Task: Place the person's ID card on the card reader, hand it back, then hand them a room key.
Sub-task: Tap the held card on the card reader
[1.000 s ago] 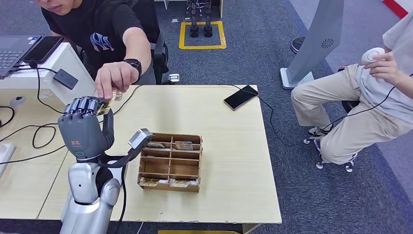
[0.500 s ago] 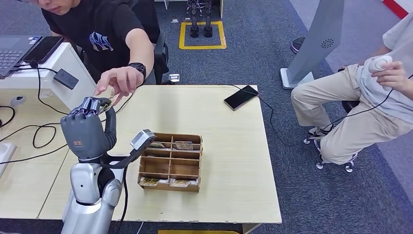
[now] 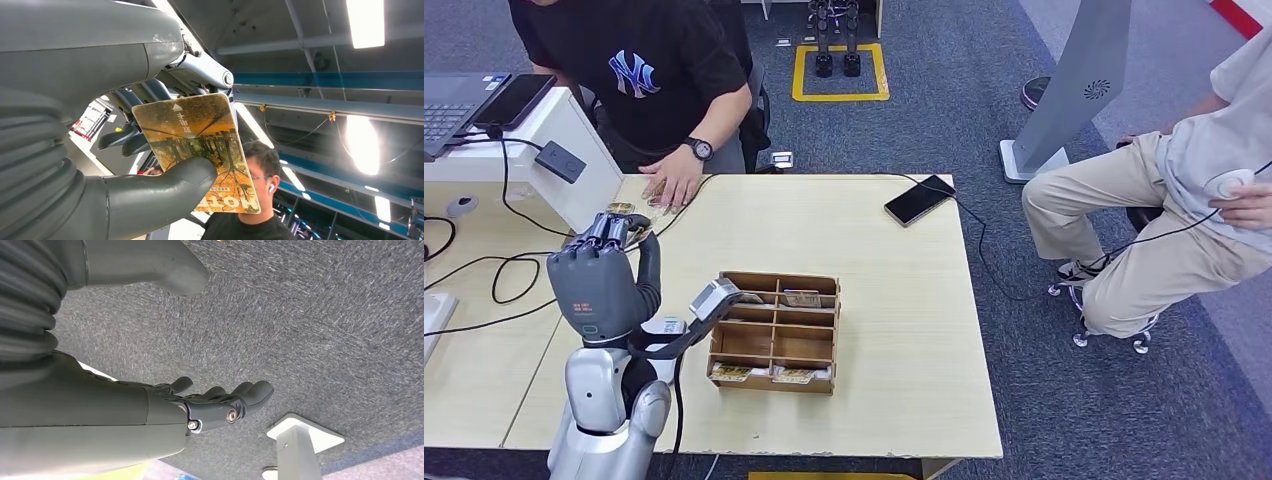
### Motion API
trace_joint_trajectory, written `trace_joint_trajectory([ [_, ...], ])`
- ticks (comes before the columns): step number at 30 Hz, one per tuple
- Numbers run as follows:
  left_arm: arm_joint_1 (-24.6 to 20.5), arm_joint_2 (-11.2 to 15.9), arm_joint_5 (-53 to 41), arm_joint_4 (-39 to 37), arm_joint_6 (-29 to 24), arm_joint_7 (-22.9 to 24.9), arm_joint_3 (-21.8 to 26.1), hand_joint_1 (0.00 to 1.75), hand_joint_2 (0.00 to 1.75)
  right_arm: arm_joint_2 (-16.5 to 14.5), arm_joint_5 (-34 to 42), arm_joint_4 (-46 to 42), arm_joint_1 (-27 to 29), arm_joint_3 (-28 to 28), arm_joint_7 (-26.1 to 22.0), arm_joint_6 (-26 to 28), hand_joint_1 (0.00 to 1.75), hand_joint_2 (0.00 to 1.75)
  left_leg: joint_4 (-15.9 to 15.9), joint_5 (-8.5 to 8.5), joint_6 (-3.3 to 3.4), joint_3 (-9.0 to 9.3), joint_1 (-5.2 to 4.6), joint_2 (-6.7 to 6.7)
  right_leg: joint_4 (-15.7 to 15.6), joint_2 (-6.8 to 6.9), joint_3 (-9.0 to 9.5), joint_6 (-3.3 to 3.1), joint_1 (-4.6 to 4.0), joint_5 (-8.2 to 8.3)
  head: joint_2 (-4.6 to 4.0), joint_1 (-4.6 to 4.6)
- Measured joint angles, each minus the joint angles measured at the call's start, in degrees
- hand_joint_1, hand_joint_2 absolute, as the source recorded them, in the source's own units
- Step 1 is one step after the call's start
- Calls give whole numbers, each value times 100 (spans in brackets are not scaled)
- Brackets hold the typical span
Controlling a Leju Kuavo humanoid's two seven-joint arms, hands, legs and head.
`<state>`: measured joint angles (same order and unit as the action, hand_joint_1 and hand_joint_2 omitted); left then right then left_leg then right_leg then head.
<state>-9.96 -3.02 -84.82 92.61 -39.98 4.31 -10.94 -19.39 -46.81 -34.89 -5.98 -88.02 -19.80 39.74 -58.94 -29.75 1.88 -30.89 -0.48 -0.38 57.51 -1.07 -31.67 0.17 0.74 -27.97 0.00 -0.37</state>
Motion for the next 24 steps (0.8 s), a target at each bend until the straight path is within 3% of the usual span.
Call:
trace_joint_trajectory([
  [2, 39, -8, 21, 27, -1, -109, 33, 175, 175, 0, 7, -2, 0, 0, 7, 0, 0, 175, 0, 0, 0, 0, 0, 0, 0, 0, 0, 0, 0, 0, 0, 0],
  [4, 111, -100, 178, 77, -3, -647, 190, 175, 175, 0, 25, -3, 1, 0, 14, 0, 0, 175, 0, 0, 0, 0, 0, 0, 0, 0, 0, 0, 0, 0, 0, 0],
  [8, 171, -798, 760, 41, -5, -3395, 1397, 175, 175, 0, 110, -3, 0, 0, 23, 0, 0, 175, 0, 0, 0, -2, -1, -10, 0, 5, 1, 0, 1, -1, 0, 1],
  [10, 202, -1033, 625, -50, -7, -4010, 1995, 175, 175, 0, 139, -3, 0, 0, 50, 0, 0, 175, 0, 0, 0, 0, -1, -3, 0, 0, -1, 0, 1, 0, 0, 1],
  [12, 249, -1091, 476, -148, -7, -3765, 2345, 175, 175, 0, 169, -3, 1, 0, 64, 0, 0, 175, 0, 0, 0, 1, -1, -1, -1, -1, -3, 0, 1, 0, 0, 1],
  [15, 334, -1052, 237, -293, -6, -2639, 2510, 175, 175, 0, 224, -3, 0, 0, 68, 0, 0, 175, 0, 0, 0, 0, 0, -9, 0, 5, -2, -1, 0, -1, 0, -1],
  [17, 377, -991, 331, -476, -7, -2187, 2493, 175, 175, 0, 246, -2, -1, 0, 76, 0, 0, 175, 0, 1, -1, -1, 1, -12, 0, 9, -2, -1, -1, -1, 0, 0],
  [24, 340, -745, 605, -1119, -7, -2352, 2500, 175, 175, 0, 280, -1, -4, -2, 78, 0, 0, 175, 0, 1, -2, -1, 1, -14, 0, 12, 1, -1, -1, -1, 0, 1],
])
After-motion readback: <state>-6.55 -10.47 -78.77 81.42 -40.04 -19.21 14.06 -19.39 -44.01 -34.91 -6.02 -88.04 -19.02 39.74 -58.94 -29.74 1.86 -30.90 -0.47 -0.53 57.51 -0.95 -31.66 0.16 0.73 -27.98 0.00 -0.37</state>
